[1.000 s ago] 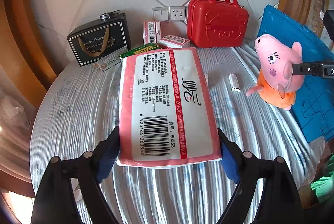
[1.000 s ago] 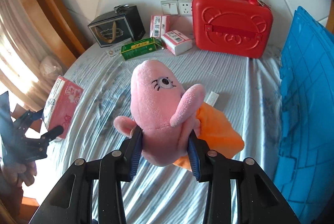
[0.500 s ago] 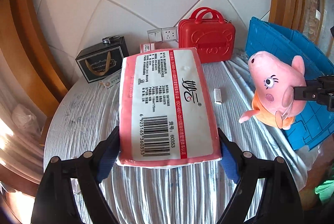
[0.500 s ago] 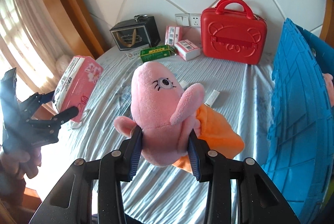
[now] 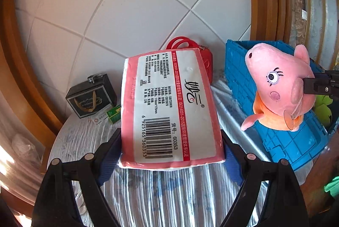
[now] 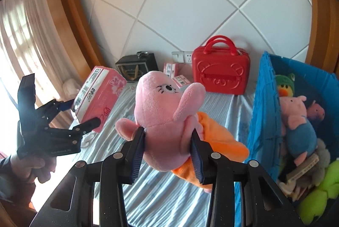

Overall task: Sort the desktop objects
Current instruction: 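Carry the tissue pack and pig plush into the blue bin and release both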

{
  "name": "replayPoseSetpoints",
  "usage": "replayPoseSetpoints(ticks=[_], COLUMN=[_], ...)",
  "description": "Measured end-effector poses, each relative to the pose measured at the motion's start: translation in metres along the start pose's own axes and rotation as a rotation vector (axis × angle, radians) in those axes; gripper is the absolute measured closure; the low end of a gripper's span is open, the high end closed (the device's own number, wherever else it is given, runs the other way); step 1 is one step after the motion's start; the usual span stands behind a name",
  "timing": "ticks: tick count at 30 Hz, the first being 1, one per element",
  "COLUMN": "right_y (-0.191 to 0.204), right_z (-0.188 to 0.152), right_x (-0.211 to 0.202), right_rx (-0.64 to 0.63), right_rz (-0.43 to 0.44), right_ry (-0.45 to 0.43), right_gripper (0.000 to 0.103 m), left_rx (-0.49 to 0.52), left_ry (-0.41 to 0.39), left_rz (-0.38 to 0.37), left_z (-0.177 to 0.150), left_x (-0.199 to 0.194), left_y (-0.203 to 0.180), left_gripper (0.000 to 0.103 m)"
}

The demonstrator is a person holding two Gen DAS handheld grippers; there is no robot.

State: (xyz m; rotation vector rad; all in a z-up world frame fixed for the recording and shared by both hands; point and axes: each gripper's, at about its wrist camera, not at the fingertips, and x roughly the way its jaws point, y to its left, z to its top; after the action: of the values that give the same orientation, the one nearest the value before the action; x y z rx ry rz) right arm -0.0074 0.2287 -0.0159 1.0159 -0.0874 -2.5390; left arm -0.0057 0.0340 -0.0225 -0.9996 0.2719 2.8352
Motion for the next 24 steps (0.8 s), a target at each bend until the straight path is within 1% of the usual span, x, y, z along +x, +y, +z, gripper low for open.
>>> replayPoseSetpoints(ticks=[5,11,14,18,24], right_y=[-0.031,-0.080,-0.106,-0.141,-0.206], right_z=[0.005,0.003,0.003,-0.001,-0.001], right_x=[-0.039,-0.085,-0.109,-0.143,-0.163], right_rx=[0.030,0.087,0.120,0.161,0.229], right_rz=[-0.041,-0.106,-0.148,-0.215,-0.313], right_ry=[-0.067,-0.137,-0.174,-0.209,-0.212], right_gripper=[0.064,0.064,0.064,0.064,0.064], left_rx=[0.062,0.144,0.185,0.229,0.285], left_ry=[-0.058,-0.127,-0.153,-0.162,-0.158], left_rz=[-0.046,-0.134,-0.183,-0.260,-0.333], left_z=[0.036,0.079,0.095,0.116,0.147], left_x=[-0.003,-0.006,-0.006,0.003,0.026], left_y=[-0.041,-0.105,-0.139,-0.176,-0.230], left_gripper=[0.018,0.018,0.018,0.018,0.018])
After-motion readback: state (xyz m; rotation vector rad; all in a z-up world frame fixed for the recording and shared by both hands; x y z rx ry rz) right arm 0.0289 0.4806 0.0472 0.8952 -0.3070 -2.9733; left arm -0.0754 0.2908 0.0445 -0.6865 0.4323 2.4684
